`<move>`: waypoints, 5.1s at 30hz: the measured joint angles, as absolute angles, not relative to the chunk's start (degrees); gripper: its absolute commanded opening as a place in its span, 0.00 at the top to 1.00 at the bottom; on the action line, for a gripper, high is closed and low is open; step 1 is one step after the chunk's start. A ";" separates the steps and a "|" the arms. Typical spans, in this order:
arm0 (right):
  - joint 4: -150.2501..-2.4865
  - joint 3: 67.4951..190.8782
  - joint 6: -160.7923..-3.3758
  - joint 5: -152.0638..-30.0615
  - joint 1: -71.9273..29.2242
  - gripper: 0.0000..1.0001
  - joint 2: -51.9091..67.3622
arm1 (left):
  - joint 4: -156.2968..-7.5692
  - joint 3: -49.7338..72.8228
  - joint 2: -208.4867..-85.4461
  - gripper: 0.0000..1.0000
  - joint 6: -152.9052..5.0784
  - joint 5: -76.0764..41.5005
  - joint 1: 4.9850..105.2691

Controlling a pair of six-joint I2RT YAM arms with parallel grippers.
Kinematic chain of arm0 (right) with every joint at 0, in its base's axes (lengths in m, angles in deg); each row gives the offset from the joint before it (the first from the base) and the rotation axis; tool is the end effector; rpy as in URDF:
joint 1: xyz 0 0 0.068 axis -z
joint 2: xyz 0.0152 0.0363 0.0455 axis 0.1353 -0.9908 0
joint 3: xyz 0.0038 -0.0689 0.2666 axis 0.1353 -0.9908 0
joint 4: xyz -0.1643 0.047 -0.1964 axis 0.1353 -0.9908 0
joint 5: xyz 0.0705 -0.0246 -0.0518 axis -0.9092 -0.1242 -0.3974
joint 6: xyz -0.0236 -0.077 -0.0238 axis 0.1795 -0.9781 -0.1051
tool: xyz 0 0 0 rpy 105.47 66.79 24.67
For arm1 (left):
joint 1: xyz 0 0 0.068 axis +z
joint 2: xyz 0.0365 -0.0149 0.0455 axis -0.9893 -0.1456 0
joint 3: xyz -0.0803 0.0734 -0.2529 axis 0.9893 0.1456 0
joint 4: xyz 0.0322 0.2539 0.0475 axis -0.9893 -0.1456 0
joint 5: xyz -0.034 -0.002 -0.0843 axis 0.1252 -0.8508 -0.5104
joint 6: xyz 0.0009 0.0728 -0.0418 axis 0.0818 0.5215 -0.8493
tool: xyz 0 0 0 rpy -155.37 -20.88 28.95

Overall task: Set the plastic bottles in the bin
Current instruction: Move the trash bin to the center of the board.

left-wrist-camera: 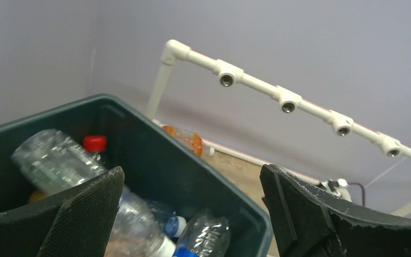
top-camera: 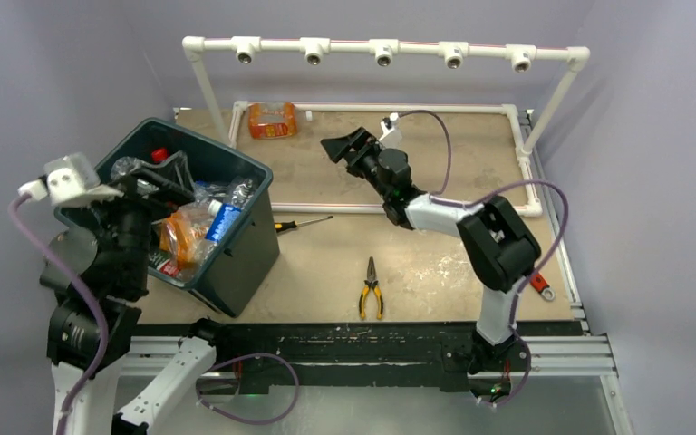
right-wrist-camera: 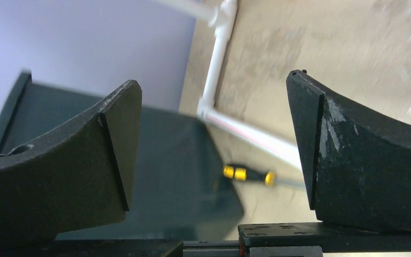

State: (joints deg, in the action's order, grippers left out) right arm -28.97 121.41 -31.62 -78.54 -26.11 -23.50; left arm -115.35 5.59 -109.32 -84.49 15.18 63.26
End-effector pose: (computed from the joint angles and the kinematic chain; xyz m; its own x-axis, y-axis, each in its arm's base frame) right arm 0.4056 0.2649 0.2383 -0.3895 0.7481 -0.5372 -0.2908 0.4535 0.8425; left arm 0.1002 -0.0015 0.5025 0.1749 -0.4205 -0.8903 -0.0334 0.9012 -0.4322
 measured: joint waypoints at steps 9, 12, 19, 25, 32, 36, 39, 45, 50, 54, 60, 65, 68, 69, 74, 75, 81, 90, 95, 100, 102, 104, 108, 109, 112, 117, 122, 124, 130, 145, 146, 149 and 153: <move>-50.52 114.04 -43.38 -74.49 -42.31 0.01 4.04 | -118.21 7.47 -98.39 0.01 -87.09 26.09 63.28; -60.88 120.29 -47.12 -73.62 -45.19 0.01 8.41 | -119.39 7.47 -96.68 0.01 -88.29 27.53 63.28; -85.36 140.44 -53.13 -73.79 -46.57 0.01 5.63 | -122.58 7.68 -95.29 0.01 -90.98 28.21 63.28; -97.75 148.90 -54.97 -73.62 -50.55 0.01 -1.58 | -124.24 9.26 -93.97 0.01 -91.90 28.36 63.28; -102.49 153.45 -54.81 -73.53 -52.71 0.01 -5.69 | -125.93 9.48 -92.79 0.01 -91.87 28.53 63.28; -102.34 154.11 -53.74 -72.09 -52.69 0.01 -5.01 | -126.52 9.45 -92.27 0.01 -91.90 28.51 63.28; -102.34 154.06 -52.87 -71.00 -52.69 0.01 -3.40 | -126.84 9.48 -91.90 0.01 -91.90 28.49 63.28; -105.64 162.32 -52.52 -71.30 -52.69 0.01 -4.73 | -127.02 9.48 -90.94 0.01 -91.92 28.49 63.28; -108.92 173.47 -53.22 -72.94 -52.67 0.01 -13.23 | -127.35 9.48 -90.50 0.01 -91.92 28.49 63.28; -113.14 175.94 -53.89 -73.62 -52.67 0.01 -19.22 | -128.07 9.48 -89.67 0.01 -91.92 28.49 63.28; -117.47 182.39 -54.62 -74.03 -52.67 0.11 -24.73 | -128.31 9.59 -89.25 0.01 -91.92 28.36 63.28; -121.18 189.69 -56.39 -74.23 -52.67 0.38 -28.40 | -128.31 10.79 -88.84 0.01 -91.94 27.79 63.28; -122.19 192.33 -56.82 -75.30 -52.67 0.52 -30.21 | -128.29 11.31 -88.73 0.01 -91.94 27.46 63.28; -122.05 192.62 -56.89 -75.70 -52.67 0.58 -30.46 | -128.26 11.49 -88.71 0.01 -91.96 27.31 63.28; -121.90 193.08 -52.67 -75.61 -52.52 0.87 -30.54 | -128.29 11.95 -88.69 0.01 -91.96 27.11 63.28; -121.88 193.08 -50.99 -75.63 -52.23 0.92 -30.54 | -128.26 11.95 -88.69 0.01 -91.96 27.11 63.28; -122.38 193.91 -51.34 -78.14 -52.74 1.00 -30.04 | -128.24 11.75 -88.69 0.01 -91.92 27.03 63.28; -128.39 193.97 -54.00 -76.59 -52.34 1.00 -27.11 | -127.81 9.67 -89.12 0.01 -91.85 26.33 63.28; -132.20 193.67 -56.71 -79.04 -48.87 1.00 -23.64 | -127.43 7.77 -90.02 0.01 -91.81 25.87 63.28; -137.05 191.83 -60.15 -80.22 -42.03 1.00 -17.23 | -126.45 7.47 -90.48 0.01 -91.92 24.99 63.28; -138.49 189.84 -61.59 -79.63 -39.64 1.00 -13.82 | -125.64 8.03 -90.56 0.01 -92.00 24.43 63.28; -138.91 187.96 -62.68 -77.97 -38.14 1.00 -11.05 | -124.85 8.93 -90.72 0.01 -92.42 23.90 63.28; -138.95 184.38 -64.58 -75.30 -37.22 1.00 -6.92 | -124.09 10.66 -91.88 0.01 -93.29 22.68 63.28; -138.80 183.61 -64.91 -74.93 -37.13 1.00 -6.26 | -123.94 11.05 -92.27 0.01 -93.32 22.46 63.30; -138.71 181.93 -64.95 -74.82 -36.61 1.00 -5.12 | -123.63 12.51 -92.95 0.01 -93.34 21.85 63.30; -138.03 178.50 -64.89 -75.28 -35.05 1.00 -2.85 | -122.60 14.77 -93.17 0.01 -93.36 20.99 63.30; -136.92 172.27 -64.56 -75.70 -32.89 1.00 1.92 | -120.64 17.69 -94.11 0.01 -93.25 19.81 63.30; -136.83 170.21 -64.52 -75.89 -32.17 1.00 3.75 | -119.46 18.90 -95.07 0.01 -92.75 19.11 63.30; -136.44 166.02 -64.98 -75.98 -31.12 1.00 8.12 | -117.71 16.80 -104.51 0.01 -86.15 12.40 63.41; -133.62 161.47 -65.81 -76.44 -30.77 1.00 11.69 | -121.88 6.35 -129.75 0.20 -73.10 -3.53 63.45; -133.18 160.88 -65.83 -76.55 -30.75 1.00 12.08 | -122.21 6.35 -130.17 0.23 -73.01 -3.60 63.45; -131.83 159.29 -65.92 -76.90 -30.70 1.00 13.11 | -122.76 6.35 -130.98 0.37 -72.42 -4.38 63.45; -131.06 158.30 -65.92 -76.94 -30.70 1.00 13.87 | -122.69 6.35 -132.03 0.62 -72.05 -6.68 63.45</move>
